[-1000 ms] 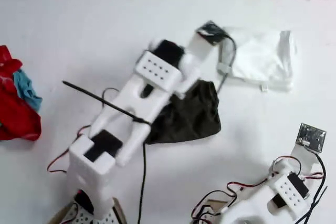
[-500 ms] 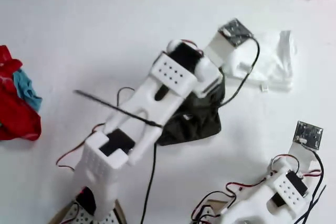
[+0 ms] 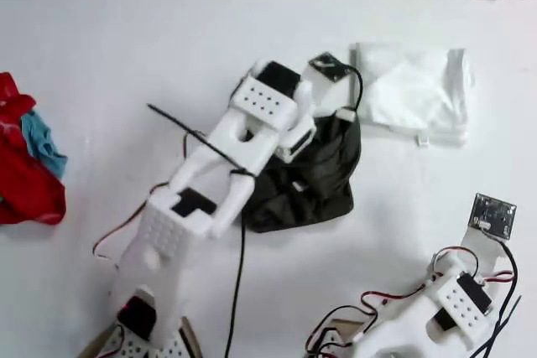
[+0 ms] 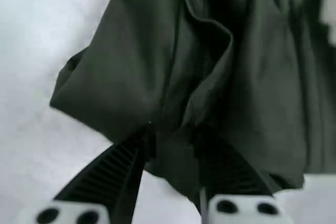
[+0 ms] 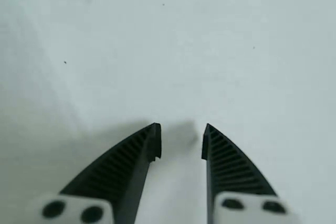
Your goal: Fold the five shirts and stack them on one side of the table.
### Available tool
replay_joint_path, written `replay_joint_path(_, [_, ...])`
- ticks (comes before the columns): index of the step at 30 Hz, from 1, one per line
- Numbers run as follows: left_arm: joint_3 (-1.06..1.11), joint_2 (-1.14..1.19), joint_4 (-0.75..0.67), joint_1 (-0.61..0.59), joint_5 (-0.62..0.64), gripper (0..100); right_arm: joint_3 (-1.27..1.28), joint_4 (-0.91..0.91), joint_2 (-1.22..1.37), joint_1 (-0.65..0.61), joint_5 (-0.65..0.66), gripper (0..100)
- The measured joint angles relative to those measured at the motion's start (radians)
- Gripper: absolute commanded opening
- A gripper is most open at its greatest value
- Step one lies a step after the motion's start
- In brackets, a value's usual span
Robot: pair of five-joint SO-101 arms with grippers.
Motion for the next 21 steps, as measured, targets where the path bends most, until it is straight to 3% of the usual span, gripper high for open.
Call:
replay_joint_path(5, [0.000, 0.028, -0.025, 0.029, 0.000, 14, 0.000, 0.000, 0.000, 0.000, 0.000, 13.3])
replay_joint_path(14, [0.000, 0.009, -0.031, 0.256, -0.002, 14, 0.000, 0.000, 0.000, 0.000, 0.000, 13.3])
replay_joint_path(21, [-0.098, -0.058, 0.031, 0.255, 0.020, 14, 0.000, 0.000, 0.000, 0.000, 0.000, 13.3])
